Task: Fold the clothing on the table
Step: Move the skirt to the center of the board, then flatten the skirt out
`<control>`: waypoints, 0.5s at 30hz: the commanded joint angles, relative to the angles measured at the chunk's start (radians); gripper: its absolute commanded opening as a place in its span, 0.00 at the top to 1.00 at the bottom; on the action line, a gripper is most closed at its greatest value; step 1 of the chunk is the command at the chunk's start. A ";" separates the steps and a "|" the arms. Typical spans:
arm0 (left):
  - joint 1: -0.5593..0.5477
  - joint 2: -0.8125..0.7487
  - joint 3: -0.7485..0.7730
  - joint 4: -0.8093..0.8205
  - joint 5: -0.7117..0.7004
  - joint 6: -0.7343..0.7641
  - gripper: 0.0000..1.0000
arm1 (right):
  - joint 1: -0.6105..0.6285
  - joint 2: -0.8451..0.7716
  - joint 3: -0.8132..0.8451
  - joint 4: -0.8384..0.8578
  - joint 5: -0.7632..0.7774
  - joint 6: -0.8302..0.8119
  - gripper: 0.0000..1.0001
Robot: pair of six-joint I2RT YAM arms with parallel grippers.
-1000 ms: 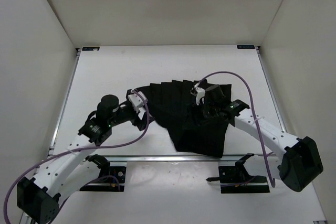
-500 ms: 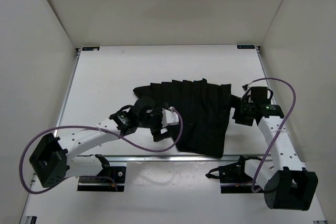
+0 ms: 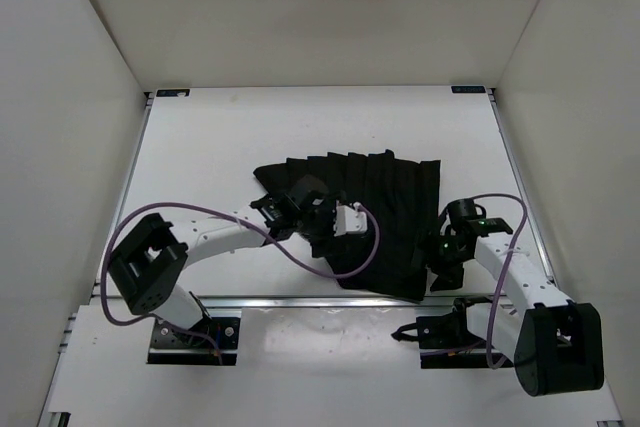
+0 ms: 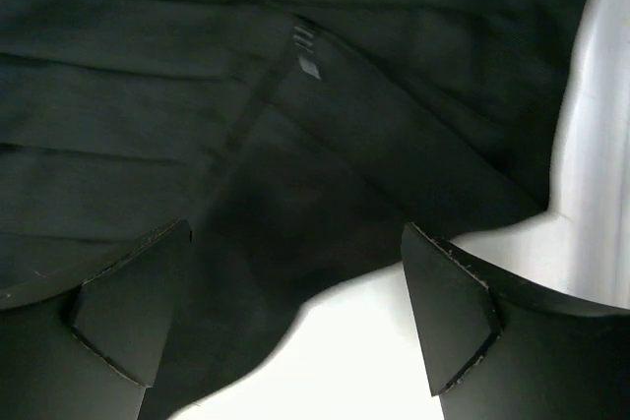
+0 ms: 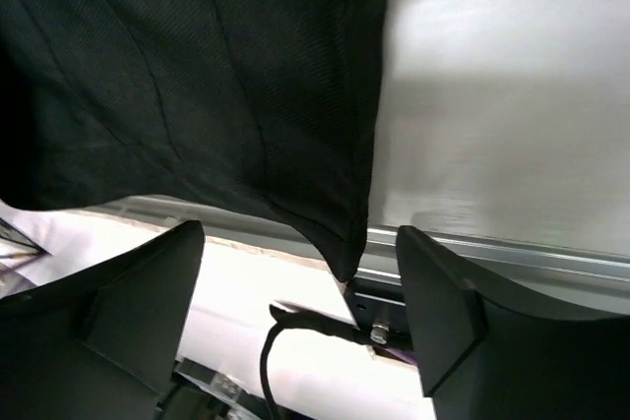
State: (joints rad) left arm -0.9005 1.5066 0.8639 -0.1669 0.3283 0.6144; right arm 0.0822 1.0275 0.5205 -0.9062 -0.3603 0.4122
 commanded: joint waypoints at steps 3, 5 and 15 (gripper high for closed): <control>0.031 0.072 0.106 0.070 0.028 -0.002 0.01 | 0.083 0.005 -0.042 0.072 -0.029 0.098 0.31; 0.020 0.105 0.116 0.066 0.031 -0.002 0.01 | 0.085 0.017 -0.045 0.070 -0.031 0.112 0.50; 0.006 0.201 0.145 0.147 0.139 -0.056 0.05 | 0.033 -0.013 -0.059 0.099 -0.072 0.096 1.00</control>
State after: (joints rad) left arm -0.8864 1.7012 0.9707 -0.0662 0.3946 0.5758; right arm 0.1219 1.0359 0.4595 -0.8310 -0.4030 0.5045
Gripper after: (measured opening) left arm 0.954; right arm 0.016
